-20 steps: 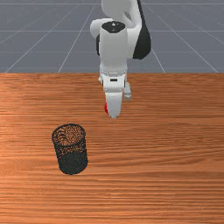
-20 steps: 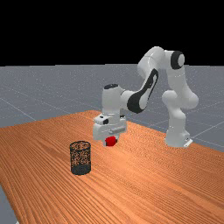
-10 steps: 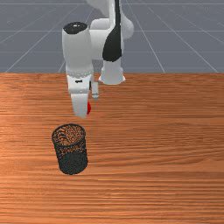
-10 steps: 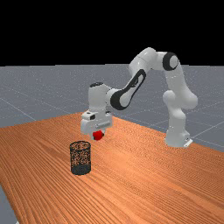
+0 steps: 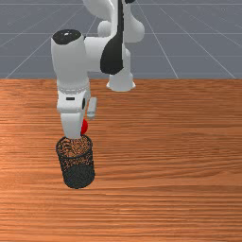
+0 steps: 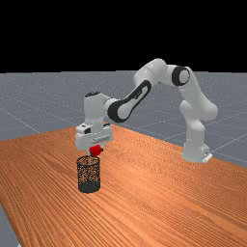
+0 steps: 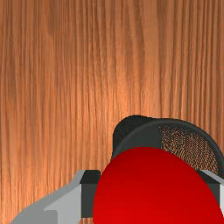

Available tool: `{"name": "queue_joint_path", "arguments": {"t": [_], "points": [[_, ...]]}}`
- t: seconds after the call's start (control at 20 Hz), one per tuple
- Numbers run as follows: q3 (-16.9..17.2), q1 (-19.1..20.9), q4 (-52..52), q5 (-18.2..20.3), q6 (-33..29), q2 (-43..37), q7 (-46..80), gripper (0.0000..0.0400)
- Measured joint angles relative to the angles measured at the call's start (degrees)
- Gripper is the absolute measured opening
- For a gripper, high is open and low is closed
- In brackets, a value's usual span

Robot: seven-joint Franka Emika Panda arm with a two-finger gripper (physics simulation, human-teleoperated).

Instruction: Put the ball into the container

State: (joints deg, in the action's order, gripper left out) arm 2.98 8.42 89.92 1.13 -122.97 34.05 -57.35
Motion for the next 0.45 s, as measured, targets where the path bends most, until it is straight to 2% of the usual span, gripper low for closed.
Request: {"name": "queue_joint_path", "arguments": {"t": [0.2,0.3,0.35,0.45], "points": [[0.0,0.1,-4.4,-0.1,2.4,2.8,-0.1,0.0279],[-0.7,0.8,-2.8,1.3,-0.3,3.0,-1.1,0.0279],[-0.1,0.2,-3.5,0.1,0.4,3.7,-0.2,0.0332],[0.0,0.3,-4.7,0.0,1.6,4.8,-0.4,0.0375]]}}
